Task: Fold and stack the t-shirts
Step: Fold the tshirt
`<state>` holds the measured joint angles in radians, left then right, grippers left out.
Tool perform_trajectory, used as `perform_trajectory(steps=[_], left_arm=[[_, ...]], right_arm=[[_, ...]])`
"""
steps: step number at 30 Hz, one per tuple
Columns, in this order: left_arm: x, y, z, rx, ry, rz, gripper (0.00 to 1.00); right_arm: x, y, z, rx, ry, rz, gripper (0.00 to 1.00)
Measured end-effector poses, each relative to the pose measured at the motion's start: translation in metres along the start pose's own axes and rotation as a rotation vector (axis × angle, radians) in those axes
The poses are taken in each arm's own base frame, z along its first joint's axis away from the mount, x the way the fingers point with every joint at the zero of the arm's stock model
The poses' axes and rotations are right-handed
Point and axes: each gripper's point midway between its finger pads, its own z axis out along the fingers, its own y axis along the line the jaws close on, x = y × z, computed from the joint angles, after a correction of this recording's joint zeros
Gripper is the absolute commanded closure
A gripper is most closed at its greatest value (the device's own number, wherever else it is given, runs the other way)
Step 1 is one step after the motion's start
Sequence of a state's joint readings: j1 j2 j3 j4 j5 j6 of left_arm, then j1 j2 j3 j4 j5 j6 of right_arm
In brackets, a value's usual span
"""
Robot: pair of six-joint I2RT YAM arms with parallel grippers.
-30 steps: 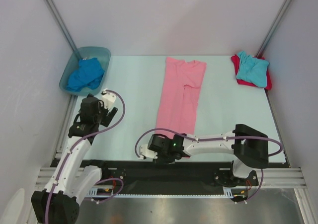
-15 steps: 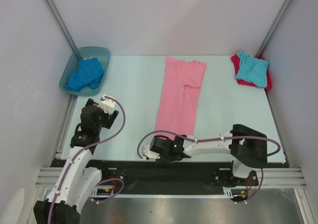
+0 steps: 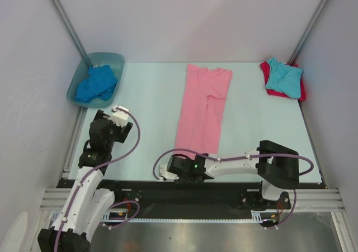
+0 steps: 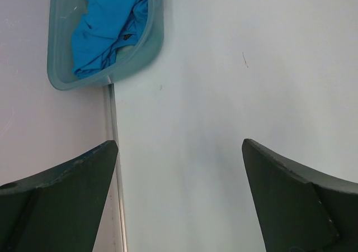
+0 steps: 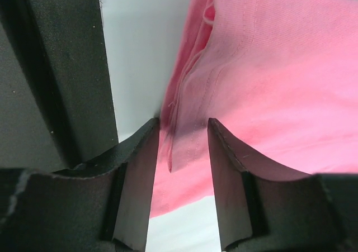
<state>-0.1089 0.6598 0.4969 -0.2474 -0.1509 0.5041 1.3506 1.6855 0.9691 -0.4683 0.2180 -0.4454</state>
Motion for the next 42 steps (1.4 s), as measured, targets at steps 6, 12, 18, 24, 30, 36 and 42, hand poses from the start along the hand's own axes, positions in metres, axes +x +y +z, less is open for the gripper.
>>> perform_trajectory(steps=[6, 12, 18, 24, 30, 36, 42], left_arm=[[0.0, 0.001, 0.0, -0.003, -0.002, 0.0, 0.0], [-0.002, 0.001, 0.0, -0.007, -0.007, -0.002, 0.0], [-0.005, 0.003, 0.001, -0.012, -0.019, -0.003, 0.0], [-0.006, 0.004, 0.001, -0.016, -0.025, -0.004, 0.0], [-0.008, 0.005, 0.002, -0.02, -0.032, -0.005, 0.0], [-0.007, 0.004, 0.003, -0.017, -0.026, -0.004, 0.0], [-0.007, 0.004, 0.003, -0.016, -0.025, -0.004, 0.0]], right_arm=[[-0.002, -0.001, 0.001, 0.027, 0.011, -0.015, 0.55], [-0.002, -0.004, 0.001, 0.062, 0.023, -0.023, 0.55], [0.002, -0.007, 0.003, 0.101, 0.026, -0.002, 0.66], [0.01, -0.008, 0.003, 0.135, 0.036, 0.003, 0.71], [0.022, -0.007, 0.001, 0.153, 0.06, -0.002, 0.95], [0.025, -0.01, 0.0, 0.17, 0.07, -0.013, 1.0], [0.03, -0.015, -0.001, 0.199, 0.091, -0.053, 1.0]])
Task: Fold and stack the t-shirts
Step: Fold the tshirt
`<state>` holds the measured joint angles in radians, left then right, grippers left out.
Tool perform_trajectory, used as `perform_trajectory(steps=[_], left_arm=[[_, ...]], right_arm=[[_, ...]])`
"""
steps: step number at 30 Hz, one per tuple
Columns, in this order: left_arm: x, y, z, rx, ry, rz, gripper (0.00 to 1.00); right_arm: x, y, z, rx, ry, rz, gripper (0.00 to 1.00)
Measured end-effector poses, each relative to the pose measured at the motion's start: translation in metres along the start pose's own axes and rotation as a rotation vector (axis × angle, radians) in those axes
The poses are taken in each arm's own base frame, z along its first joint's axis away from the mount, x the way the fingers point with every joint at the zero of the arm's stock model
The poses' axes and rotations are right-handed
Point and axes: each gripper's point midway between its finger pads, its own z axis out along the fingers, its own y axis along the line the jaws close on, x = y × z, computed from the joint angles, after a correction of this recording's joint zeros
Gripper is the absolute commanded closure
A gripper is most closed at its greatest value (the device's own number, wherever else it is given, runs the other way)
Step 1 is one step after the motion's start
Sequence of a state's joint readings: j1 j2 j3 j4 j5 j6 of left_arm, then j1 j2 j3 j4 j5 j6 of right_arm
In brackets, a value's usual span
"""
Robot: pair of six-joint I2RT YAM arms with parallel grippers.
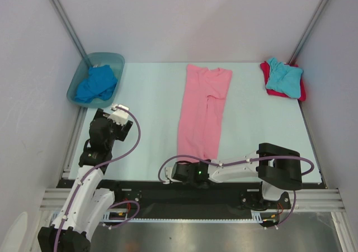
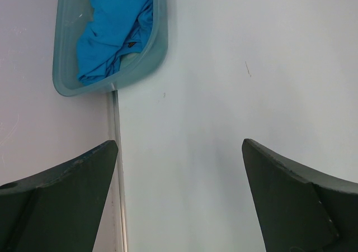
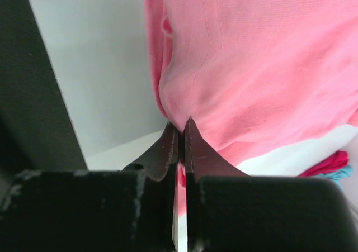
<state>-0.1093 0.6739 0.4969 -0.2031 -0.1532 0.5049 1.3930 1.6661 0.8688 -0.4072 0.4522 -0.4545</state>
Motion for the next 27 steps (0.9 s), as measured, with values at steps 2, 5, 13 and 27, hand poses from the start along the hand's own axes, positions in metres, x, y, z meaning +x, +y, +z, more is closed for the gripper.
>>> perform_trajectory(steps=[2, 5, 13, 27], left_arm=[[0.0, 0.0, 0.0, 0.0, 0.0, 0.0, 0.0], [0.0, 0.0, 0.0, 0.0, 0.0, 0.0, 0.0], [0.0, 0.0, 0.0, 0.0, 0.001, 0.0, 0.0], [0.003, -0.002, 0.001, 0.002, 0.004, 0.001, 0.0]], right_arm=[[0.003, -0.003, 0.0, 0.015, 0.011, -0.025, 1.0], [0.005, -0.008, 0.0, 0.039, 0.02, -0.054, 1.0], [-0.001, -0.026, -0.004, 0.095, 0.023, -0.09, 1.0], [-0.011, -0.072, -0.01, 0.249, 0.028, -0.156, 1.0]])
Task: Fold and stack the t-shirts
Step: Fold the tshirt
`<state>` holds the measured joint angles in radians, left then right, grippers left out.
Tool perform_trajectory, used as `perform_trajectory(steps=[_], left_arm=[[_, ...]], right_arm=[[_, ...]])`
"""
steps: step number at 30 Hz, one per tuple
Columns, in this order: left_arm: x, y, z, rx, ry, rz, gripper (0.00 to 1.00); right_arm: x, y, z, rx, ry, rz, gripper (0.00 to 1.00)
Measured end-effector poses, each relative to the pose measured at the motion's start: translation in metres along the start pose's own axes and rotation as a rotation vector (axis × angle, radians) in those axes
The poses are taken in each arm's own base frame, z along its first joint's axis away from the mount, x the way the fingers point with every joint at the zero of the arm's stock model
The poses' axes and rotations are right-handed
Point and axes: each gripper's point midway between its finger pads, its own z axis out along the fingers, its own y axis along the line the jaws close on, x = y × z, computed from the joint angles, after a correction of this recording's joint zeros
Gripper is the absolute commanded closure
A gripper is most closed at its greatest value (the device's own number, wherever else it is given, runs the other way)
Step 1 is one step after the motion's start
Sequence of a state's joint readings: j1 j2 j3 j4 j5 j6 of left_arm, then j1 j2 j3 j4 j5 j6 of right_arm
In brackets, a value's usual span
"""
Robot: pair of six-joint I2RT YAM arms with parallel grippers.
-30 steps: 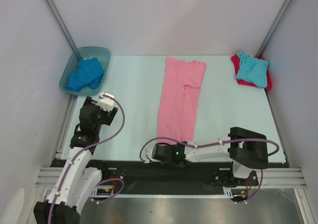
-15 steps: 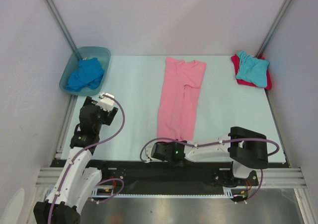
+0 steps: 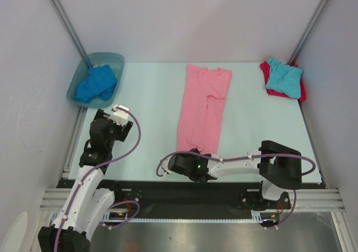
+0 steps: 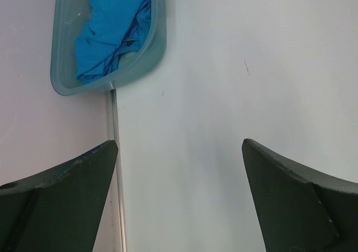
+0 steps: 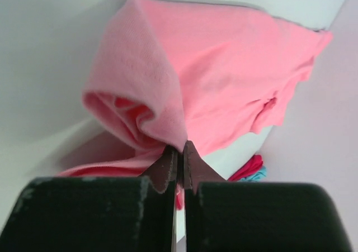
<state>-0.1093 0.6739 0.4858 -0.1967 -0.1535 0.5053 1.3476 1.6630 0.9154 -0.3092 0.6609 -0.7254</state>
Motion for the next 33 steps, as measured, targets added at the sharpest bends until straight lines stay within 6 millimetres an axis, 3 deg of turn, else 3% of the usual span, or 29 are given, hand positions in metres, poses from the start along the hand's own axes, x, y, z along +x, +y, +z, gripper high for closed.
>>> perform_trajectory(steps=[11, 23, 26, 33], left_arm=[[0.0, 0.0, 0.0, -0.001, -0.001, 0.0, 0.0], [0.0, 0.0, 0.0, -0.001, 0.0, 0.0, 0.0], [0.0, 0.0, 0.0, -0.001, 0.0, 0.0, 0.0], [0.0, 0.0, 0.0, -0.001, 0.0, 0.0, 0.0]], right_arm=[[0.014, -0.065, 0.007, 0.161, 0.016, 0.003, 1.0], [0.076, -0.143, 0.038, 0.308, 0.112, 0.094, 1.0], [0.081, -0.151, 0.05, 0.322, 0.117, 0.097, 1.0], [0.084, -0.148, 0.082, 0.3, 0.123, 0.066, 1.0]])
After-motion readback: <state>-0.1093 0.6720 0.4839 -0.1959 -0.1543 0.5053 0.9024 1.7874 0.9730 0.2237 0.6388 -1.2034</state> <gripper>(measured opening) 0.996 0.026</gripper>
